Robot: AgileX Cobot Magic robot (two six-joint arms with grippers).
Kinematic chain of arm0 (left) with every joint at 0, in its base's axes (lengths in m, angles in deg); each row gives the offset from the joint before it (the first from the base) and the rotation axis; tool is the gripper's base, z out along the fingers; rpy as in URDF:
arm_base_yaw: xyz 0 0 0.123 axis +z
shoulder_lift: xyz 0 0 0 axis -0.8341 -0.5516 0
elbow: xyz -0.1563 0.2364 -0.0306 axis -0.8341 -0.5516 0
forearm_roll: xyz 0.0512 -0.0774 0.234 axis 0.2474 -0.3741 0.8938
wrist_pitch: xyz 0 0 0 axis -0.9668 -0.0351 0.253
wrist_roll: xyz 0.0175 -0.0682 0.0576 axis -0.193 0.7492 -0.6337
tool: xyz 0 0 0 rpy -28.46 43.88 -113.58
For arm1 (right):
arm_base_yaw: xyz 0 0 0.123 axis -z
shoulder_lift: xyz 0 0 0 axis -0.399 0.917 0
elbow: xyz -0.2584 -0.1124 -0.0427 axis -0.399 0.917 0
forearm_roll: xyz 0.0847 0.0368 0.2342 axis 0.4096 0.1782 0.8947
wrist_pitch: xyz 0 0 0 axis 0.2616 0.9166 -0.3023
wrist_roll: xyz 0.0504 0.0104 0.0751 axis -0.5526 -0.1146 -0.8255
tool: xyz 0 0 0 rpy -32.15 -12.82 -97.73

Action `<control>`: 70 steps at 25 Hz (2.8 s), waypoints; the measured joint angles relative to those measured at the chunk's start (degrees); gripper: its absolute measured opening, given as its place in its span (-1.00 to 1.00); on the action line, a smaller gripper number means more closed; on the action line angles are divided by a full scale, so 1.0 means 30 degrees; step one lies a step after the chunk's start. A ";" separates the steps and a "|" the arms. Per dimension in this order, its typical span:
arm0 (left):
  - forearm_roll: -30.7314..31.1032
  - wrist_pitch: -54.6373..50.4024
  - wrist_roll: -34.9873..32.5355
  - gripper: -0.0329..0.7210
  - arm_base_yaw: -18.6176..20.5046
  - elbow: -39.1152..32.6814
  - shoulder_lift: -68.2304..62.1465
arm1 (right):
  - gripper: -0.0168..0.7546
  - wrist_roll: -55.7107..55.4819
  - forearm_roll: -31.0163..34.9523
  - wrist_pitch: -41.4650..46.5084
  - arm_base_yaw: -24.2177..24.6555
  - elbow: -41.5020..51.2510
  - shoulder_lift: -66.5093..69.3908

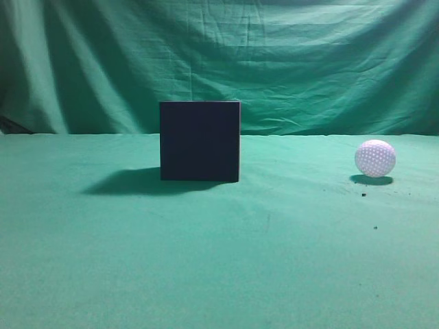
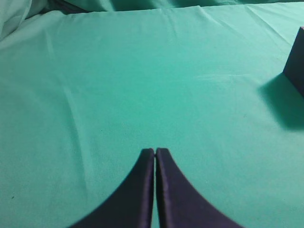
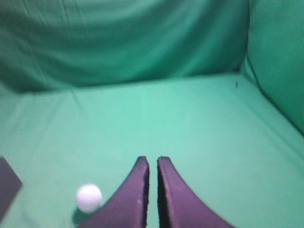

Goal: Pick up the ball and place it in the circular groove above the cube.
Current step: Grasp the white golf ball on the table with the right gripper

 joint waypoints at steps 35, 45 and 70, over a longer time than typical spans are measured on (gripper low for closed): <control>0.0000 0.0000 0.0000 -0.91 0.0000 0.0000 0.0000 | -0.96 0.5483 0.3308 1.0133 -0.4680 -1.3147 2.2329; 0.0000 0.0000 0.0000 -0.91 0.0000 0.0000 0.0000 | 0.28 0.5483 0.3184 0.9946 -0.4921 -1.6330 2.6397; 0.0000 0.0000 0.0000 -0.91 0.0000 0.0000 0.0000 | -0.18 0.7078 0.5660 1.1872 -0.5021 -2.0515 2.7417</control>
